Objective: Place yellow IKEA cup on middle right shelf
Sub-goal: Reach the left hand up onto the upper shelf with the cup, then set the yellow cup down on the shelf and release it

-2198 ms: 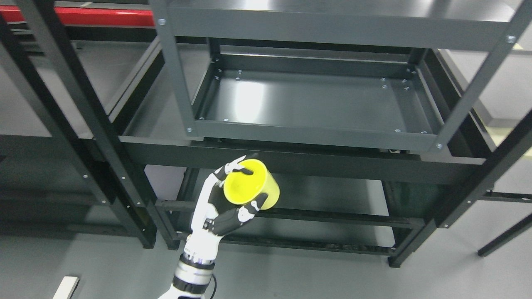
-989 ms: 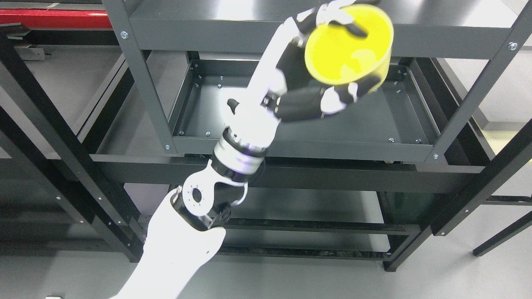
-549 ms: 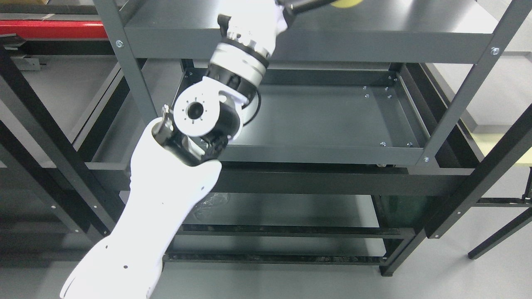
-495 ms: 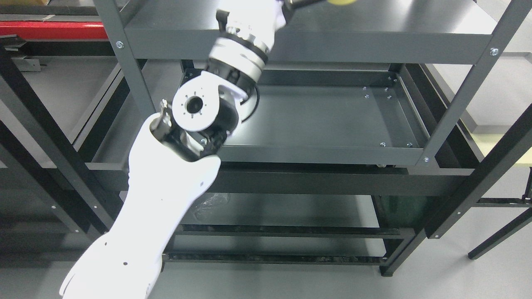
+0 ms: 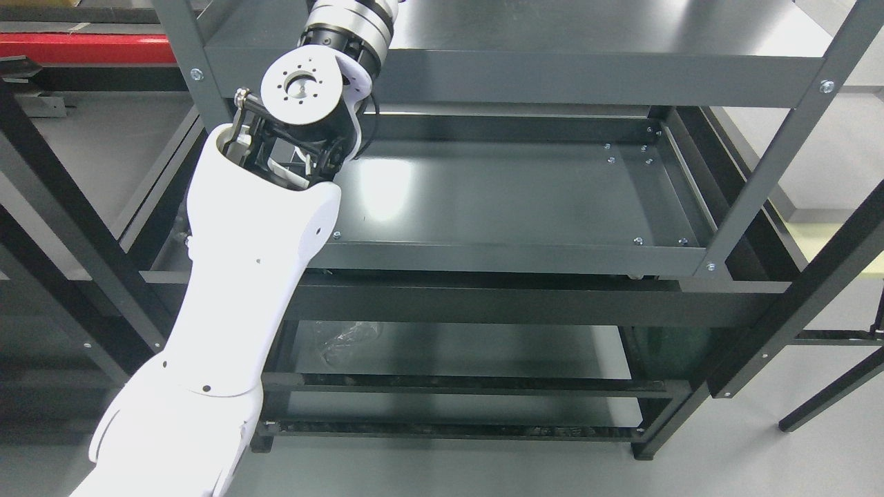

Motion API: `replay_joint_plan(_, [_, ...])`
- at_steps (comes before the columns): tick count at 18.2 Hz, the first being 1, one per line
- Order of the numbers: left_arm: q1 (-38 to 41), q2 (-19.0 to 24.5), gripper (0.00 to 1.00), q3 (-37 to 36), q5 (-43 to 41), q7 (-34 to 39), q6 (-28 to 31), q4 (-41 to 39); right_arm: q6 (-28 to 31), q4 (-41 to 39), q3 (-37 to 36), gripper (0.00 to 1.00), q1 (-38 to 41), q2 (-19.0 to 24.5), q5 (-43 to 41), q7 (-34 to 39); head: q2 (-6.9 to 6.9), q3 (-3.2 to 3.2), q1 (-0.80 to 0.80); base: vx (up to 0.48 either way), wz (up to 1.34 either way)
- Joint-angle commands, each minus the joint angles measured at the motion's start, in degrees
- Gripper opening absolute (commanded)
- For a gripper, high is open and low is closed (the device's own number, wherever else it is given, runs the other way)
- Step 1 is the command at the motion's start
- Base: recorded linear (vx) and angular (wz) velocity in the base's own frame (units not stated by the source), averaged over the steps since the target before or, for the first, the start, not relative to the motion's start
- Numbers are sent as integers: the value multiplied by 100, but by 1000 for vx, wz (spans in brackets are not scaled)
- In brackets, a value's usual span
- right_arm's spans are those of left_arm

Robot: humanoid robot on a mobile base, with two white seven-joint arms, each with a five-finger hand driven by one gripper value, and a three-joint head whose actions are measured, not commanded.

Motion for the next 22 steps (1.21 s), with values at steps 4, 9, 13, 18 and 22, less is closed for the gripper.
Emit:
replay_joint_plan(4, [-97,94,6,338,972,-163,-69,1468,3,0,97,99,79,-100,-141,-4,0,0,0,3,0])
replay_joint_plan(9, [-97,94,19,277,1474,-742,-183,1644,3,0,97,99,79,-100,-141,-4,0,0,0,0,0])
replay_joint_plan(13, [-97,94,35,163,1404,-822,-183,1705,3,0,97,99,79,-100,-141,-4,0,0,0,0,0])
replay_joint_plan(18, [-106,94,62,136,1316,-840,-175,1662,3,0,97,99,79,-100,-141,-4,-1,0,0,0,0])
replay_joint_plan(22, [-141,94,81,136,1299,-840,-175,1583,3,0,97,99,79,-100,-141,-4,0,0,0,0,0])
